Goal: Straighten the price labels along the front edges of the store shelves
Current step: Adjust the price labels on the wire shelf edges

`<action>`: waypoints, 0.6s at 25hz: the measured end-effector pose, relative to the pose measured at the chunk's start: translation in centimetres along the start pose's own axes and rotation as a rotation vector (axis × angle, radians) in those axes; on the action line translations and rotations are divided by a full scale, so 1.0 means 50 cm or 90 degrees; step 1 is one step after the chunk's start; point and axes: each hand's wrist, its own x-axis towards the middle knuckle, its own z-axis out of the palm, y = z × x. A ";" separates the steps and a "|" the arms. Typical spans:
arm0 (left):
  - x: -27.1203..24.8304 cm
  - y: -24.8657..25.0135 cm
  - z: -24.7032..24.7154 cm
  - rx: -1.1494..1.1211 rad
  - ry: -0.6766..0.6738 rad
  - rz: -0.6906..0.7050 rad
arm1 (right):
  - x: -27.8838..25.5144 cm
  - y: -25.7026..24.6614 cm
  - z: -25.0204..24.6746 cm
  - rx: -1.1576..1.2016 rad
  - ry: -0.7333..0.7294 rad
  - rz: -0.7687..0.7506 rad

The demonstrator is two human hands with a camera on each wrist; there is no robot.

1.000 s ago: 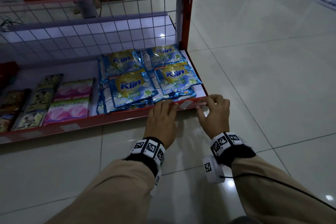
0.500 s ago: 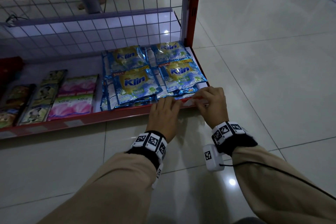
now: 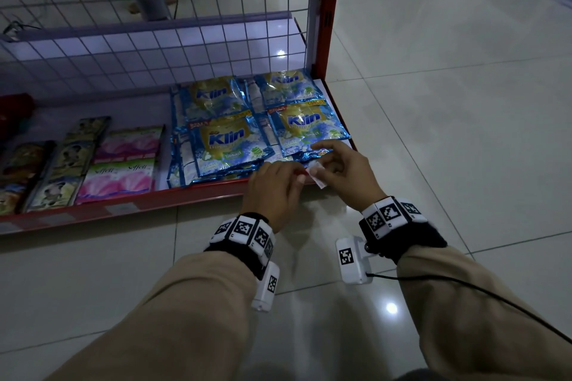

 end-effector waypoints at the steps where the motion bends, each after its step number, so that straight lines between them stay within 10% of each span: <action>1: 0.001 0.000 -0.002 -0.032 0.004 -0.013 | -0.001 -0.001 0.007 0.028 -0.014 0.006; 15: 0.004 -0.015 0.004 0.075 -0.017 -0.041 | -0.008 -0.003 0.017 0.014 -0.084 0.046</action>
